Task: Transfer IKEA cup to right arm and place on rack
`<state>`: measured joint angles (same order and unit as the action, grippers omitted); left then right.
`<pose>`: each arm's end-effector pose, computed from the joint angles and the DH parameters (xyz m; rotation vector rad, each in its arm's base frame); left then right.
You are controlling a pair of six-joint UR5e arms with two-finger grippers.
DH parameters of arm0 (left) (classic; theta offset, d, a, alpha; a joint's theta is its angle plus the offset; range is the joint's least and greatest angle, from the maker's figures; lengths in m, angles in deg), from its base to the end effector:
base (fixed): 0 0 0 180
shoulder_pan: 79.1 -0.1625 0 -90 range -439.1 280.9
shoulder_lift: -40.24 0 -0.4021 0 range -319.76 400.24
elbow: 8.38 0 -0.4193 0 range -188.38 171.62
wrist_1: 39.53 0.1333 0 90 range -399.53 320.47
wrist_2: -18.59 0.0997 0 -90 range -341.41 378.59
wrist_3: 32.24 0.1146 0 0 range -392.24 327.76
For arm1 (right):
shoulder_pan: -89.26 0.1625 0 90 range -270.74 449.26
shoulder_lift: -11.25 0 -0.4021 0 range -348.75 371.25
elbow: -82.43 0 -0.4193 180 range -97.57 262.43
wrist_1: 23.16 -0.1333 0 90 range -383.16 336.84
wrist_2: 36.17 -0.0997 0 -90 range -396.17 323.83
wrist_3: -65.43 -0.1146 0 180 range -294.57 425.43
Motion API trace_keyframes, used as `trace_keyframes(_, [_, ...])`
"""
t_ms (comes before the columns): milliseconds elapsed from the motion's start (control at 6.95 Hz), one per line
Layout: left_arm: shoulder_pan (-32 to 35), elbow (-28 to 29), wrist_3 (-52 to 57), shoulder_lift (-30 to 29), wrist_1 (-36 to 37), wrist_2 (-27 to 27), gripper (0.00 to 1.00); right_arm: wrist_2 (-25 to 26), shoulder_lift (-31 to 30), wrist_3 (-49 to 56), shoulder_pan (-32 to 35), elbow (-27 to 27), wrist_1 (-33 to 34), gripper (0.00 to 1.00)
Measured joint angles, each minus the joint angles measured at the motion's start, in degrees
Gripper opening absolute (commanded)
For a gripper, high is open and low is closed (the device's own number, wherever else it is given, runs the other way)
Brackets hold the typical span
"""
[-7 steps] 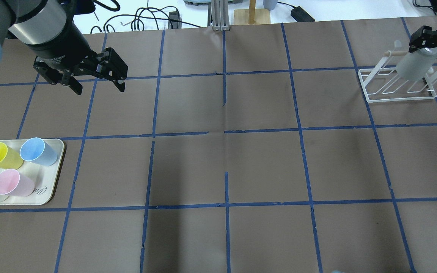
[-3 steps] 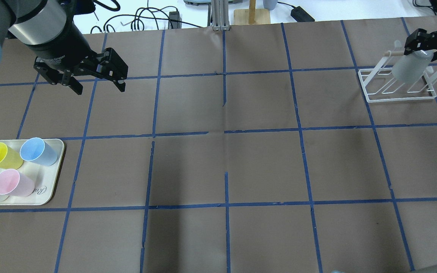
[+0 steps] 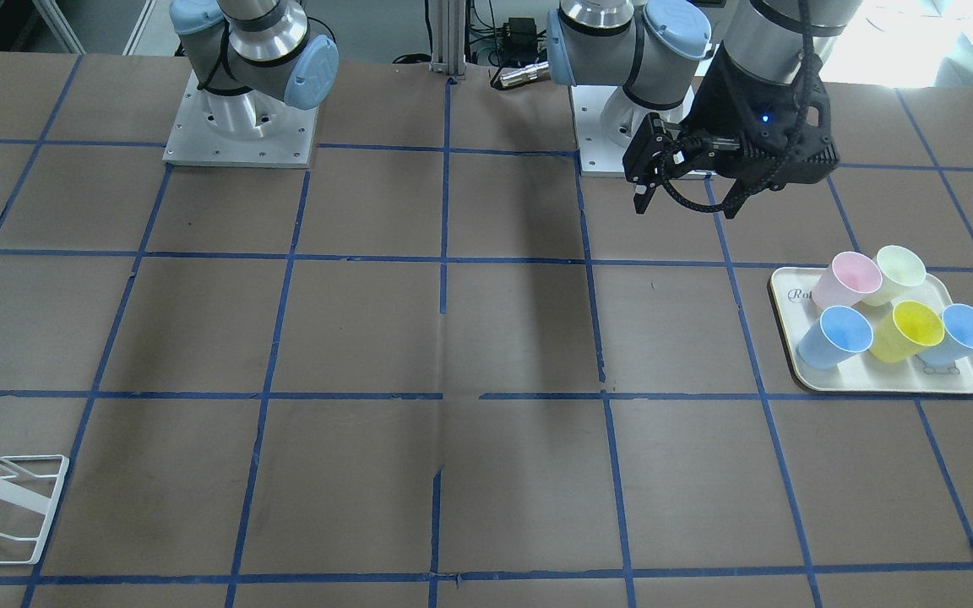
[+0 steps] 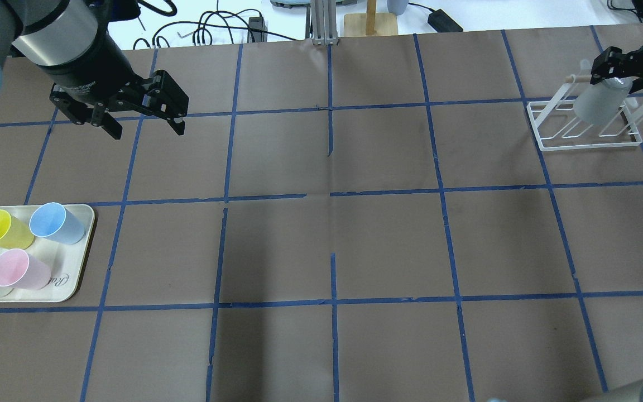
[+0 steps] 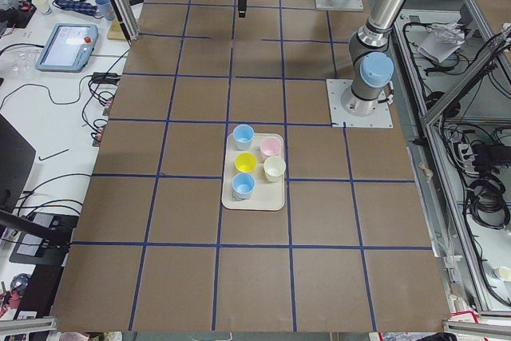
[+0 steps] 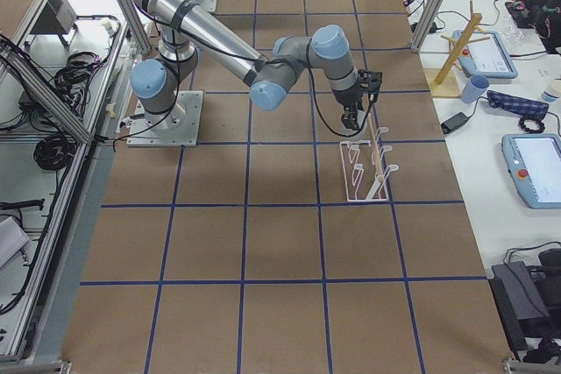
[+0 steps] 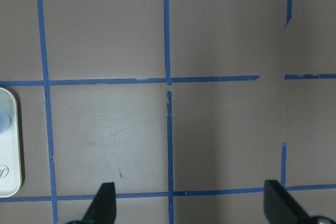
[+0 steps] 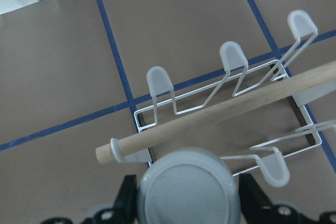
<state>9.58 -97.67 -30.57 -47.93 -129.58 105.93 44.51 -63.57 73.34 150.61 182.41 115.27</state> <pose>-0.1268 -0.5137 0.4729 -0.0110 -3.0955 0.0691 -0.1645 -0.6178 0.3078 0.4975 3.0022 -0.6727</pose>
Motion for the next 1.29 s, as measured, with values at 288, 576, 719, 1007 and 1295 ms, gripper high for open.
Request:
trace_keyframes(288, [0.0,-0.04,-0.1,0.01,0.11,-0.02,1.0,0.0,0.82,-0.12,0.0,0.28,0.71,0.25])
trace_keyframes(576, [0.0,-0.01,-0.56,0.14,0.16,0.5,1.0,0.0,1.55,-0.19,0.0,0.55,0.78,0.27])
trace_keyframes(719, [0.0,0.02,-0.71,0.31,0.21,0.68,1.0,0.0,2.03,-0.25,0.0,0.58,0.81,0.33])
trace_keyframes(1007, [0.0,0.5,-0.78,0.21,0.26,0.81,1.0,0.02,2.89,-0.3,0.0,0.41,0.95,0.86])
trace_keyframes(1295, [0.0,0.15,-0.79,0.22,0.3,0.69,1.0,0.02,3.08,-0.37,0.0,0.06,1.07,1.0])
